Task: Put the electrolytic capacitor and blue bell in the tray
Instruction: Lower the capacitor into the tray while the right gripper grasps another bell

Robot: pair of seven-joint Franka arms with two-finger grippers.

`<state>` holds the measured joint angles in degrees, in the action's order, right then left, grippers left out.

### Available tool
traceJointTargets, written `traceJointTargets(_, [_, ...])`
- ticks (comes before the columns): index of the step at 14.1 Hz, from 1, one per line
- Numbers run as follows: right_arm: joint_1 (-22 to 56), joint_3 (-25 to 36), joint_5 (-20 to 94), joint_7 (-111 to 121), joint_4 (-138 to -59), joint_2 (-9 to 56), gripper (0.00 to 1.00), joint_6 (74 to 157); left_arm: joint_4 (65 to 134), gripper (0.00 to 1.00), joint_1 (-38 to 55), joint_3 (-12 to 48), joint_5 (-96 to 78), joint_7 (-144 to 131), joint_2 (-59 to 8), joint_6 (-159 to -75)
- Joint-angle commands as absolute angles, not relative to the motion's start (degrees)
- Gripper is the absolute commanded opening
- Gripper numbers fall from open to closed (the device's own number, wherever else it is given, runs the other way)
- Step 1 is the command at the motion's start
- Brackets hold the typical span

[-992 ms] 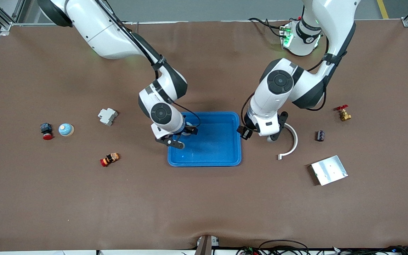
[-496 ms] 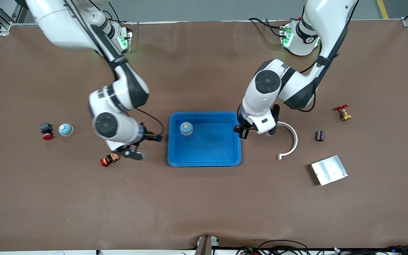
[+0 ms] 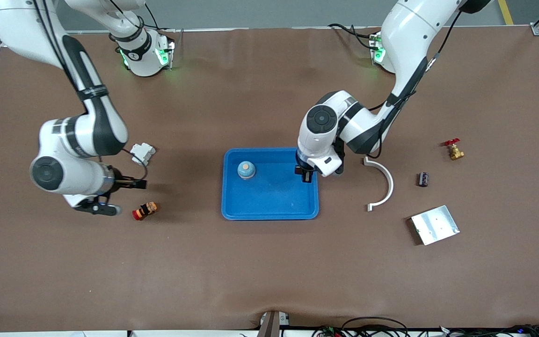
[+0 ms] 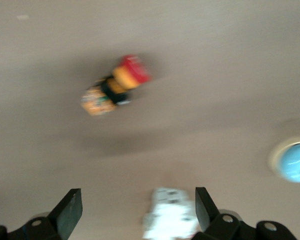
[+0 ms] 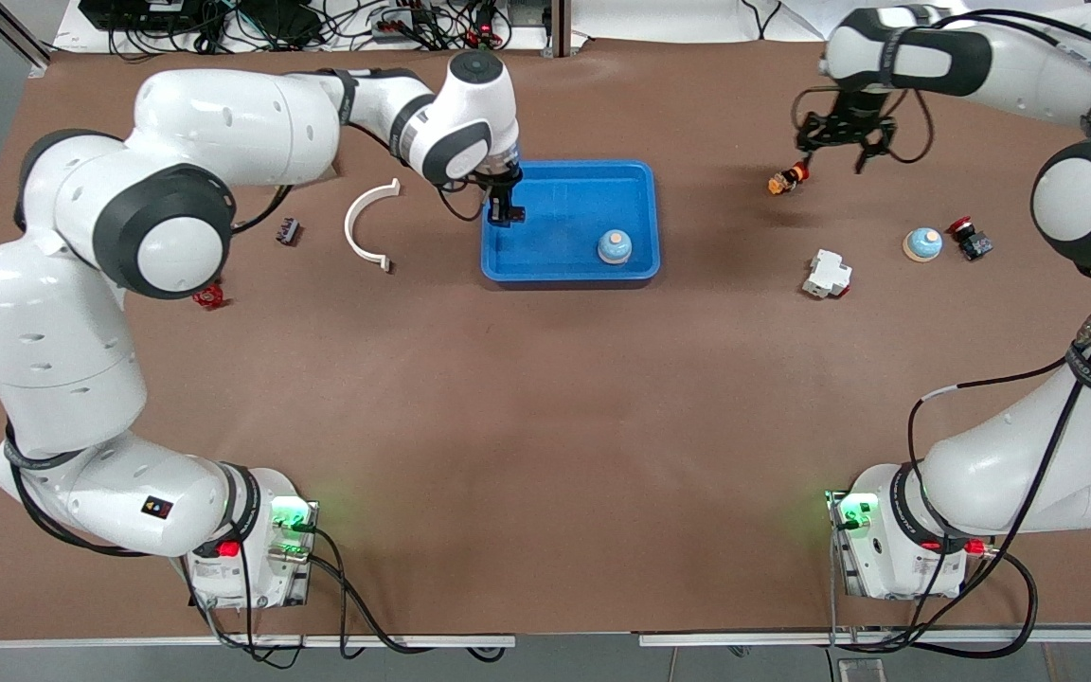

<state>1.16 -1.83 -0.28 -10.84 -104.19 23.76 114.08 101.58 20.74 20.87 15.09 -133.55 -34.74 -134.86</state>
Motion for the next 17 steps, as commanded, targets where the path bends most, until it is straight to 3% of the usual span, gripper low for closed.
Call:
traceJointTargets(1, [0.6,2.1,-1.2,-3.8,-106.4,21.7,1.00,114.2,99.8,0.00,22.5,20.5,17.7,-137.6,-37.0,-136.5])
traceJointTargets(8, [-1.6,9.7,-1.1,10.7,-109.9,22.0,1.00,119.9,99.9,0.00,24.0,20.3,19.2,-139.7,-39.4,-140.0])
traceJointTargets(17, [-3.6,10.4,-0.9,12.2,-115.8,23.6,1.00,126.2,100.3,0.00,23.8,20.2,21.3,-139.7,-41.6,-143.8])
